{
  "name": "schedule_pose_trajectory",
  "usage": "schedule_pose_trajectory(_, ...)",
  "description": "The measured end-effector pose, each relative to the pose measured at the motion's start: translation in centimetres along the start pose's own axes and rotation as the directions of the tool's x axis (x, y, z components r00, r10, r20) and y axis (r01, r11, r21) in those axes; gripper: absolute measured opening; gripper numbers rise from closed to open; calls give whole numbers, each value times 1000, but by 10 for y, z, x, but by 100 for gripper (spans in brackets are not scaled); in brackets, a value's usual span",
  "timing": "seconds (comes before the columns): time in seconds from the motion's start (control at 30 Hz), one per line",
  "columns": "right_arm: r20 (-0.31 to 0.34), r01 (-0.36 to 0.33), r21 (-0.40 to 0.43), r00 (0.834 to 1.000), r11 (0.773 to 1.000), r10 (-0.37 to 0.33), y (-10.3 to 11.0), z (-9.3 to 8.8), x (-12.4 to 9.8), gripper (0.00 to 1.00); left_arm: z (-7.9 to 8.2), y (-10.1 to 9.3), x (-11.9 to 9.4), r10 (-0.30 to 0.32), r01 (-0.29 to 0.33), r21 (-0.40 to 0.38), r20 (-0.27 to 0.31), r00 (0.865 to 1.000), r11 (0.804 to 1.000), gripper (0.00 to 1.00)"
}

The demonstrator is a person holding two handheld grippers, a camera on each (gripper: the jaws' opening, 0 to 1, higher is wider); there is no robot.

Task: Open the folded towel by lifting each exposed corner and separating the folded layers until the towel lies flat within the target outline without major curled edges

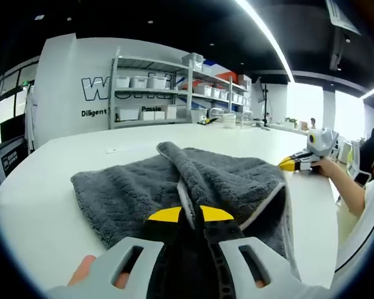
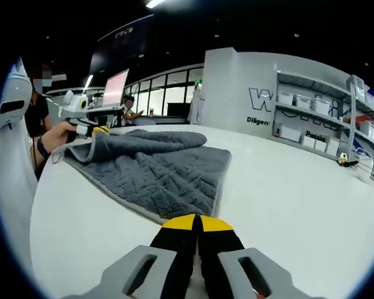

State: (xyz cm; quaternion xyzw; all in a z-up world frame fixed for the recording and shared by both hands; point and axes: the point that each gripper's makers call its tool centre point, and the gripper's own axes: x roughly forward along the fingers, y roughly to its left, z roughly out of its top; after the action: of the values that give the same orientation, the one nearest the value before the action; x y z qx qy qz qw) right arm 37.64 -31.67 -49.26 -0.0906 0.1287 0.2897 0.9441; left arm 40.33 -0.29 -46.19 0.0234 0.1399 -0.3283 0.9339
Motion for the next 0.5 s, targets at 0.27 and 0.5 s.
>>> schedule_pose_trajectory(0.27, -11, 71, 30, 997, 997, -71, -19, -4, -4, 0, 3, 6, -3, 36, -36, 9, 13, 999, 999, 3)
schedule_pose_trajectory(0.5, 24, 21, 49, 999, 999, -22, -8, 2, -4, 0, 1, 5, -3, 30, -30, 14, 6, 1000, 999, 3)
